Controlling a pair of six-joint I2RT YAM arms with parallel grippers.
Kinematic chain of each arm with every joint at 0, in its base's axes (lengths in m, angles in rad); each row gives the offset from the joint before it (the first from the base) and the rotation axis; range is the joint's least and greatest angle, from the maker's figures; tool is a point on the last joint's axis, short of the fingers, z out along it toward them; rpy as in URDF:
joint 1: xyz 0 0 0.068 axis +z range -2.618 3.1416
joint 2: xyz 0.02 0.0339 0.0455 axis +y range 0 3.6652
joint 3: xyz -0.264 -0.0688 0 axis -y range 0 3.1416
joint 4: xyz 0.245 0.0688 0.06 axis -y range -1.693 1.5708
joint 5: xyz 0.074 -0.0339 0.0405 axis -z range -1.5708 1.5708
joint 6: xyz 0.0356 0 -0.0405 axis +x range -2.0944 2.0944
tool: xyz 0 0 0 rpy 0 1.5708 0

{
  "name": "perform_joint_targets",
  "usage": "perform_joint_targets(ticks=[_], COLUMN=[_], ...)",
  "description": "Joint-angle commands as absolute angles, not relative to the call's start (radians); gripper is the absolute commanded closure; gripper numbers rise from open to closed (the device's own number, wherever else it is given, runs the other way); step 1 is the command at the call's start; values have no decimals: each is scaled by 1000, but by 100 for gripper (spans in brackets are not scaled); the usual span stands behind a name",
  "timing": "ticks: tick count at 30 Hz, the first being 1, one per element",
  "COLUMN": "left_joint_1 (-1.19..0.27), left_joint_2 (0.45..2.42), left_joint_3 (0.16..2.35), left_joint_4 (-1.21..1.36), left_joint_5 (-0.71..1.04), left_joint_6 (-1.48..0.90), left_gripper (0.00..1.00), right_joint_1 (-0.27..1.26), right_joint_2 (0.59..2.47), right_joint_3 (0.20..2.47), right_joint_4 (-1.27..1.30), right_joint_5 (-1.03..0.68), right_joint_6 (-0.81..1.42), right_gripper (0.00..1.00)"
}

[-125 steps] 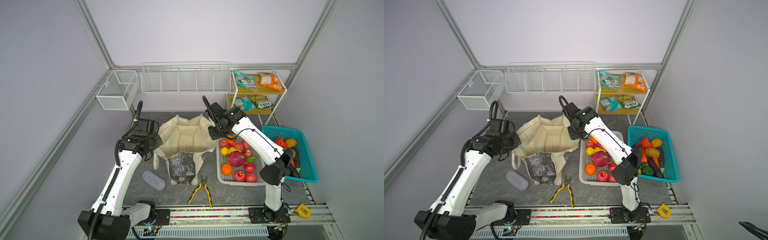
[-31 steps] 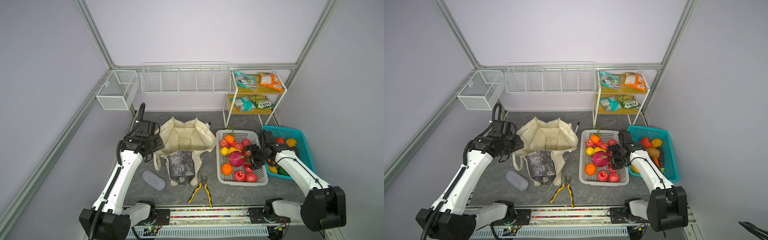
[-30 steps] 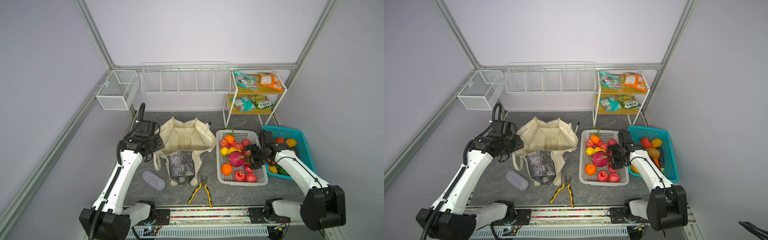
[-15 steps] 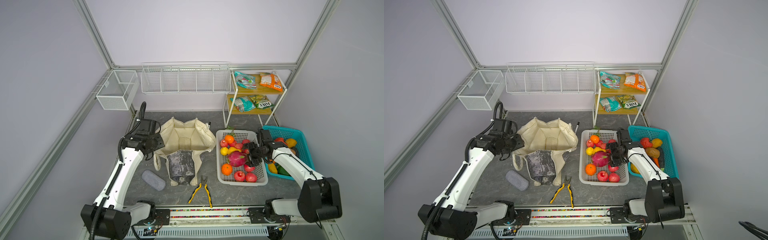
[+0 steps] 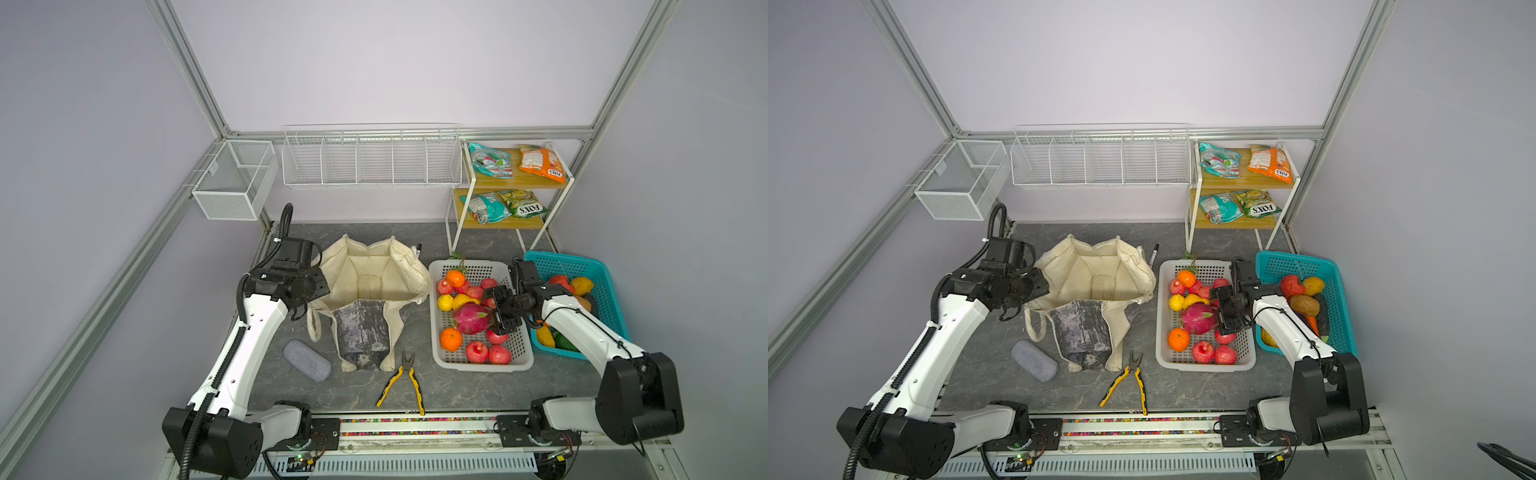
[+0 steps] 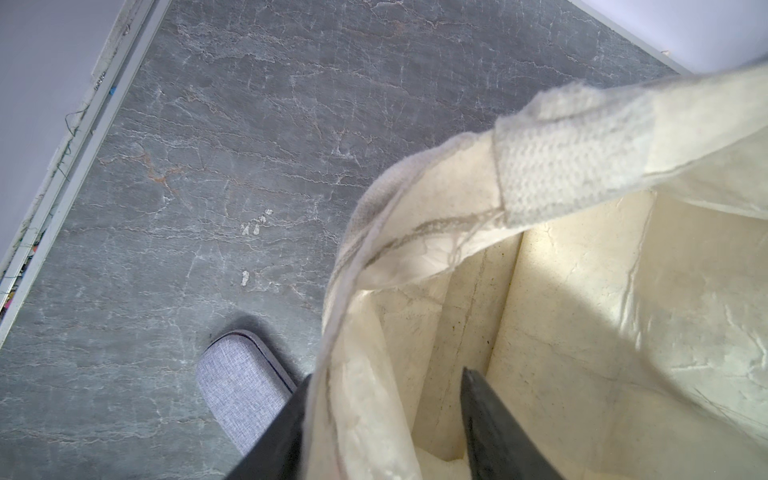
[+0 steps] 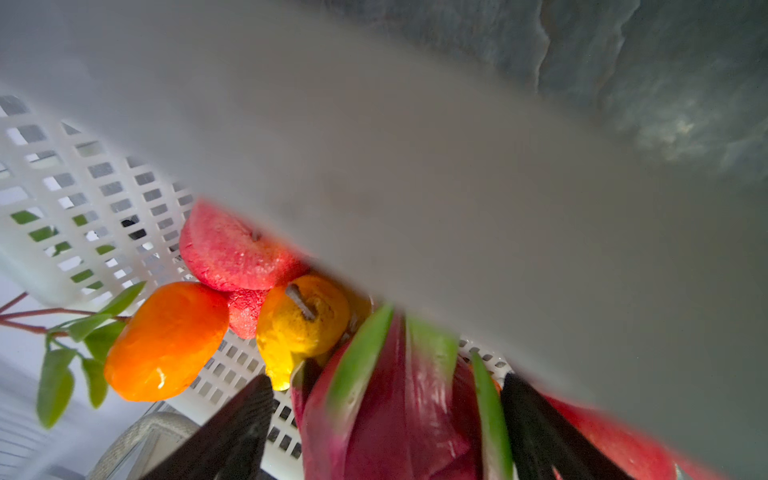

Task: Place the food into the grocery bag and tie it
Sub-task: 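Lower the right gripper onto the pink dragon fruit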

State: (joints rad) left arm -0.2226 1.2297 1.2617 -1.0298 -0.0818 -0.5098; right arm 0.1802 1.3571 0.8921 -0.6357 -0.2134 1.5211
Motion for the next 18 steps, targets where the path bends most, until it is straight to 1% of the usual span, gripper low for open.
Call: perform_joint_targets(ticks=[1,6,7,11,18], left_joint_1=[-219,-219,-219,-219,-219], left_joint_2=[1224,1224,1224,1222,1228], left_joint_3=[1284,1285,1285,1284,1292], left_joint_4=[-1045,-1046,-1046,-1045,-1048], left_joint_5=[-92,-91,-90,-89,-87], left_joint_6=[-499,-502,-502,-505,-503], left_gripper=[46,46,46,46,46], right_joint_1=[199,199,223,228,251], right_joint_2=[1387,1369,1359,1343,1376], right_joint_3=[873,917,912,885,929], right_joint_4=[-758,-807,-809,-754,-737], right_joint_5=[-295,-308,-308,-318,-316], right_joint_6=[1547,1565,1579,1645,1656], right_gripper=[11,11,11,11,11])
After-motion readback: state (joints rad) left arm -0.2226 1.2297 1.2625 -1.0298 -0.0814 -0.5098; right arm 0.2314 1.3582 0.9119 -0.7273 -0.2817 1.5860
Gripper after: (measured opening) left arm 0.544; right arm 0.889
